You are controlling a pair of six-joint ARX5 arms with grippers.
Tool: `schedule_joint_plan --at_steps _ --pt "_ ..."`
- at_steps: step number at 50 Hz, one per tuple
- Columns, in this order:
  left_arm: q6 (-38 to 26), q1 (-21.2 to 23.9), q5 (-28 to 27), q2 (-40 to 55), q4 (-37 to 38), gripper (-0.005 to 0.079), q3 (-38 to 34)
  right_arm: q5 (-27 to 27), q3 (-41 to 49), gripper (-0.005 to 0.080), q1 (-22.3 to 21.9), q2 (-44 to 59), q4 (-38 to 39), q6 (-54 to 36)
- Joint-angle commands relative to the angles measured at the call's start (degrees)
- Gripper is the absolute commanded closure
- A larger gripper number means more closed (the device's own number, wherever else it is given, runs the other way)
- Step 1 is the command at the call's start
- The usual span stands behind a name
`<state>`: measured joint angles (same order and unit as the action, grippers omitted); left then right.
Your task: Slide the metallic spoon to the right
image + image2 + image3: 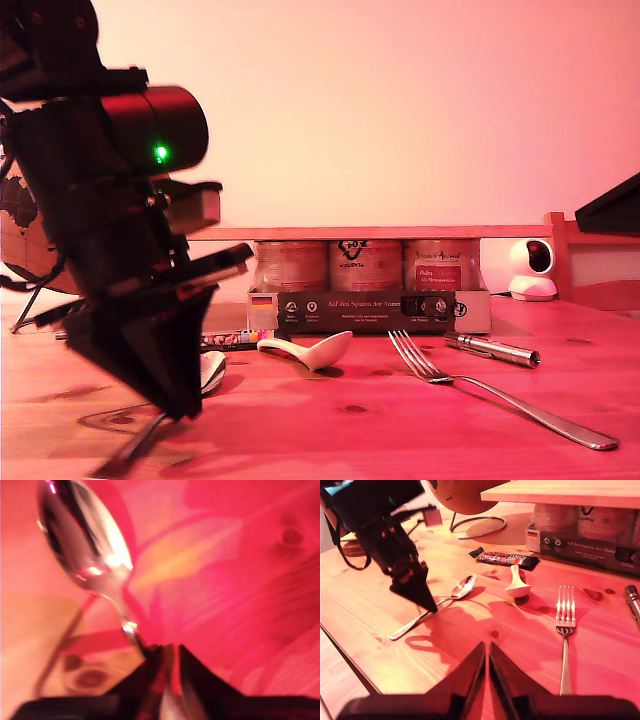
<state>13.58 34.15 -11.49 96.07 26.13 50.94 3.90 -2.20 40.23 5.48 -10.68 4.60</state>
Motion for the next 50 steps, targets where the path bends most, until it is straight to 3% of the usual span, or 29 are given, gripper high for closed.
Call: schedule_joint_plan --at_steps 1,14,24,50 --pt "1.44 0.15 -0.04 0.72 1.44 0.0573 1.79 0.02 -0.09 0.0764 0.15 0.35 0.55 -0.11" --pt "1.44 0.15 0.72 0.68 7.21 0.0574 7.56 0.0 -0.07 0.0764 0.15 0.35 0.52 -0.13" --pt "1.18 0.15 7.82 0.74 10.69 0.0574 8.02 0.0 -0.07 0.0764 0.15 0.35 0.55 -0.11" --pt "1.05 -0.07 9.68 6.95 7.43 0.0574 8.02 0.02 -0.07 0.0764 0.15 0.35 0.57 -0.11"
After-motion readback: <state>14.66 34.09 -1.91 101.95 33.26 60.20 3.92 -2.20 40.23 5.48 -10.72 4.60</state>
